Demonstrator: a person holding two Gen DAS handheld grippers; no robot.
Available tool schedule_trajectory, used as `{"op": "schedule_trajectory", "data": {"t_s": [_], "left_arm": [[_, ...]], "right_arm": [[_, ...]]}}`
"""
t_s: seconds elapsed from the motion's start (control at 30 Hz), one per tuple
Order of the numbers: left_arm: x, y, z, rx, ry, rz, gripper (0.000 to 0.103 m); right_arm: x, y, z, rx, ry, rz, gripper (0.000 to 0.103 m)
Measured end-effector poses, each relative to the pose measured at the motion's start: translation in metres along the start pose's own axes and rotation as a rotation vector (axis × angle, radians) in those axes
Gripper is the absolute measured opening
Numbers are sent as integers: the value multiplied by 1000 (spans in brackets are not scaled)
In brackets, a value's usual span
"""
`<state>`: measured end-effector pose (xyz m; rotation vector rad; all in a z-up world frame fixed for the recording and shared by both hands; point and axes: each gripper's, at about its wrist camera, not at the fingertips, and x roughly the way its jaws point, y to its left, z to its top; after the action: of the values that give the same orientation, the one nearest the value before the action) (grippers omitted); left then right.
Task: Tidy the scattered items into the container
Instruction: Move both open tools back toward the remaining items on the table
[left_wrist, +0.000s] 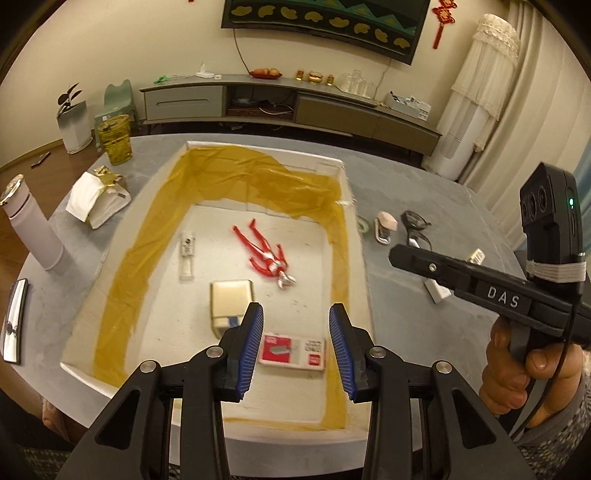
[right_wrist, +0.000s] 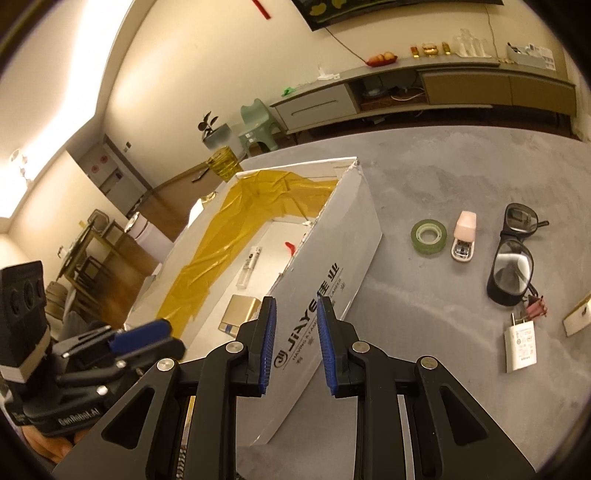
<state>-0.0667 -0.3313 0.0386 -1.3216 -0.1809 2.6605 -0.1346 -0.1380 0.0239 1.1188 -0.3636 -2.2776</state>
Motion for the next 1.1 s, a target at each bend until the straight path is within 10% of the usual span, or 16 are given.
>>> {"op": "schedule_trajectory", "data": {"t_s": [1.1], "left_arm": [[-40,-88,-26,95,-83,63,41]], "right_arm": [[-92,0,-57,4,-106,77,26]]}}
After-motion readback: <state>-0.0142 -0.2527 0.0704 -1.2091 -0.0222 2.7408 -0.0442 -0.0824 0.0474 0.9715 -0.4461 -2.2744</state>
